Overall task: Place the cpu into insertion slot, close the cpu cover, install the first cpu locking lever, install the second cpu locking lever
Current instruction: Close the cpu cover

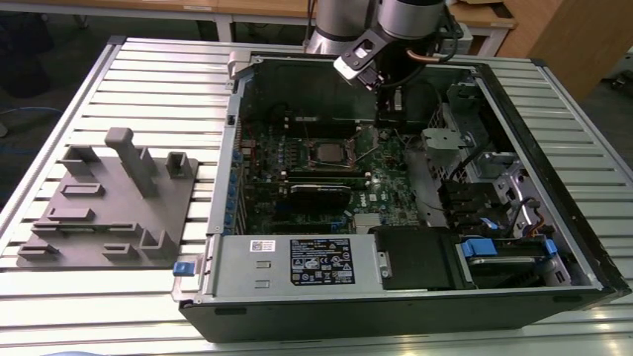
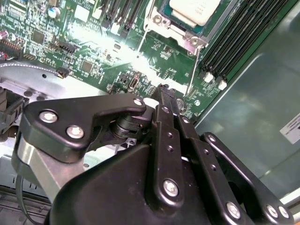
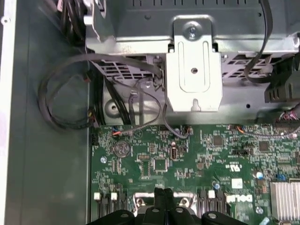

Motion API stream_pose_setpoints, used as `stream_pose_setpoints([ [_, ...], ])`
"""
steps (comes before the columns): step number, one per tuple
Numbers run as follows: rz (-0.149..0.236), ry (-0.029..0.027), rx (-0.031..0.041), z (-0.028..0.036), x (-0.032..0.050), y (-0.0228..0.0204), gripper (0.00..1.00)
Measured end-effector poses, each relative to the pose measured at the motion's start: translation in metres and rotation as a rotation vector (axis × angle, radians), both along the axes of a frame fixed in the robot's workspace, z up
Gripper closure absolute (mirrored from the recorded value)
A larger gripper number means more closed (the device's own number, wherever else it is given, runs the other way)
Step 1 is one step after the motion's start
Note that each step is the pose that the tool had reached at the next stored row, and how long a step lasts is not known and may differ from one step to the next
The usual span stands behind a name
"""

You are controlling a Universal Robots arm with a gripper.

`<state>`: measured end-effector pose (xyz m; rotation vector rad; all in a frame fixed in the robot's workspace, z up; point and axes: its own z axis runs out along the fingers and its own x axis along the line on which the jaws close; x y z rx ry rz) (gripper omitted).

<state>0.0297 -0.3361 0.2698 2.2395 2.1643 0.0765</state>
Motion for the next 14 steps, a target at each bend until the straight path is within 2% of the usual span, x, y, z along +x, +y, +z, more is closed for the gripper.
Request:
stream_pose_setpoints([
  [7,0.000,0.0000,-0.0001,-0.0005,0.0102,0.0000,0.90],
  [14,0.000,0.0000,0.0001,-0.0010,0.0109,0.0000,0.90],
])
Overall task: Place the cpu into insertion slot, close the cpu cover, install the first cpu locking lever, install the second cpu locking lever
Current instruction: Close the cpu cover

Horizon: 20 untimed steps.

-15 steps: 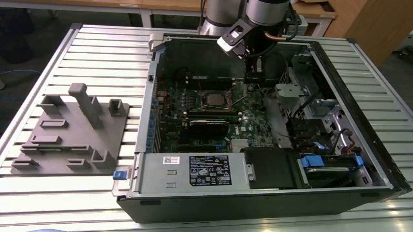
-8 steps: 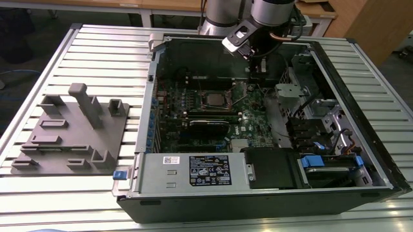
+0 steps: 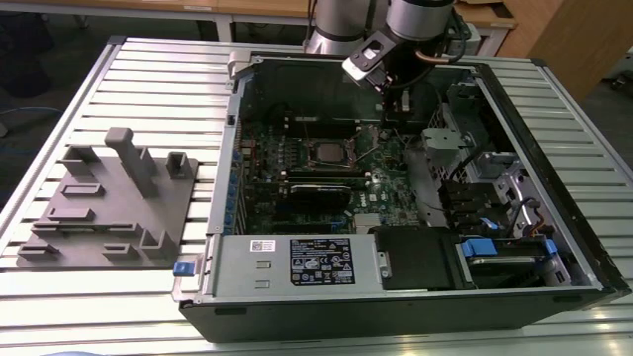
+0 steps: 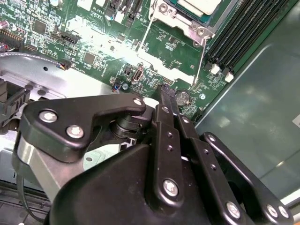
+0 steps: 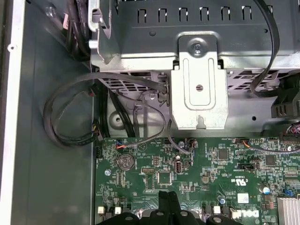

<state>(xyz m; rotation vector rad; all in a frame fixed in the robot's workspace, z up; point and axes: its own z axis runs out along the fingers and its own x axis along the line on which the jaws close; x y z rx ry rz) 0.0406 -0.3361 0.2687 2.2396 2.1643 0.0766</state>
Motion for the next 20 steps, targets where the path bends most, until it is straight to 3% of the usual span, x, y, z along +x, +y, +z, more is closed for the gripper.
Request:
stream_pose_setpoints([
  [11,0.000,0.0001,-0.0043,-0.0071,0.0016,0.0002,0.90],
  [20,0.000,0.0000,-0.0058,-0.0174,0.0023,0.0002,0.90],
])
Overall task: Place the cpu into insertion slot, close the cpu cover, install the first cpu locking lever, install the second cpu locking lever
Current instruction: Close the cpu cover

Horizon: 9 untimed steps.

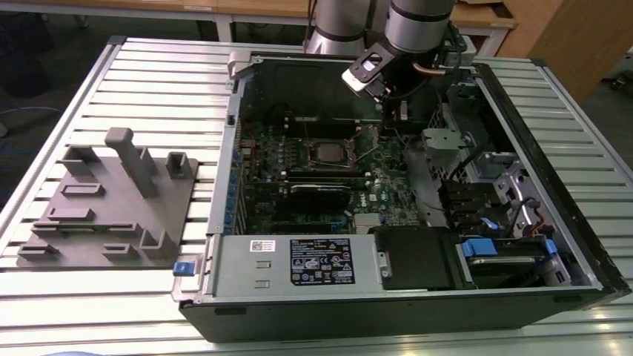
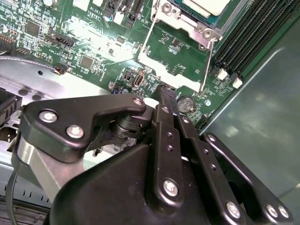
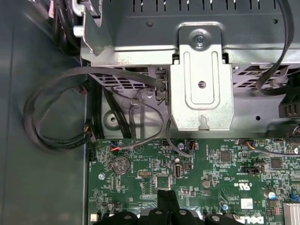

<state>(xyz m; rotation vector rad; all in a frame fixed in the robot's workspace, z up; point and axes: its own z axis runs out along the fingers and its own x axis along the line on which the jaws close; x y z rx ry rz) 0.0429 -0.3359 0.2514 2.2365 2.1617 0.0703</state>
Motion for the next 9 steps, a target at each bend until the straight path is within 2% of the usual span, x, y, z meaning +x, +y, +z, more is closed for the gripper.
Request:
stream_pose_setpoints([
  [5,0.000,-0.0001,0.0002,-0.0005,-0.0002,0.0000,0.90],
  [9,-0.001,-0.0001,0.0001,-0.0017,-0.0081,0.0000,0.90],
])
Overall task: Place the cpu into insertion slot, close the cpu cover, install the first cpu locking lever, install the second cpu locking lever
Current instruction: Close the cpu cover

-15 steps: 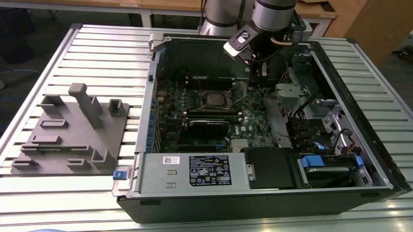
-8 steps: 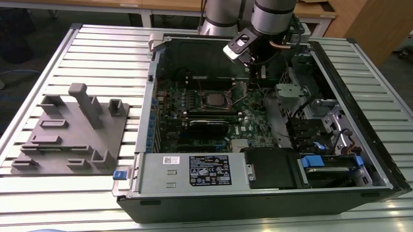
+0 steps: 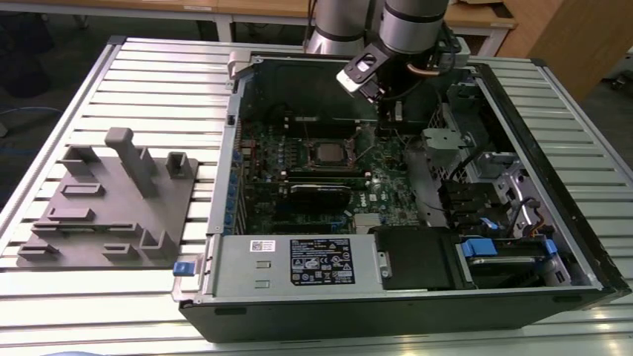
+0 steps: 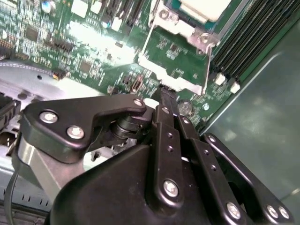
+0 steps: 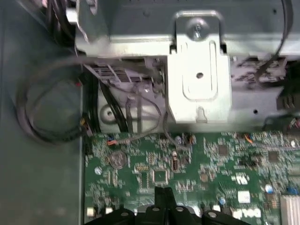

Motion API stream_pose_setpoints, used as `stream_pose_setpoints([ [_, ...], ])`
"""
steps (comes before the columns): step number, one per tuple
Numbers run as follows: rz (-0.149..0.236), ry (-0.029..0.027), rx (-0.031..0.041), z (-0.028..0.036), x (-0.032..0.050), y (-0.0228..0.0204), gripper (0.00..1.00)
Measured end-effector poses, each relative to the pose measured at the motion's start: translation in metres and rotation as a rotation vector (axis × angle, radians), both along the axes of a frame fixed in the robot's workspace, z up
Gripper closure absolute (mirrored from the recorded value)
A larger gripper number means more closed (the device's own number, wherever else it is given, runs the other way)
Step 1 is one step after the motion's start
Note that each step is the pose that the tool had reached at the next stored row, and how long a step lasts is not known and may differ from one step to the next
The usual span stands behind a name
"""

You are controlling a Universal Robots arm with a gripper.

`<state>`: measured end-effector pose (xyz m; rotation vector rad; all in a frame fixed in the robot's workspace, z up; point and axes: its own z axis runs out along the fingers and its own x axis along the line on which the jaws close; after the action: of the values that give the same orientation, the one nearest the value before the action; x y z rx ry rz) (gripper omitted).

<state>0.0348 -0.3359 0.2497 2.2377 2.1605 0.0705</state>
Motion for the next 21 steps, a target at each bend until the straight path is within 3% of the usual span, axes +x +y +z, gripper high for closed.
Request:
stream_pose_setpoints([
  [3,-0.001,-0.0012,-0.0002,-0.0005,-0.0098,0.0000,0.90],
  [13,-0.001,-0.0084,-0.0001,-0.0040,-0.0541,0.0000,0.90],
  [21,-0.001,-0.0084,-0.0002,-0.0040,-0.0543,0.0000,0.90],
])
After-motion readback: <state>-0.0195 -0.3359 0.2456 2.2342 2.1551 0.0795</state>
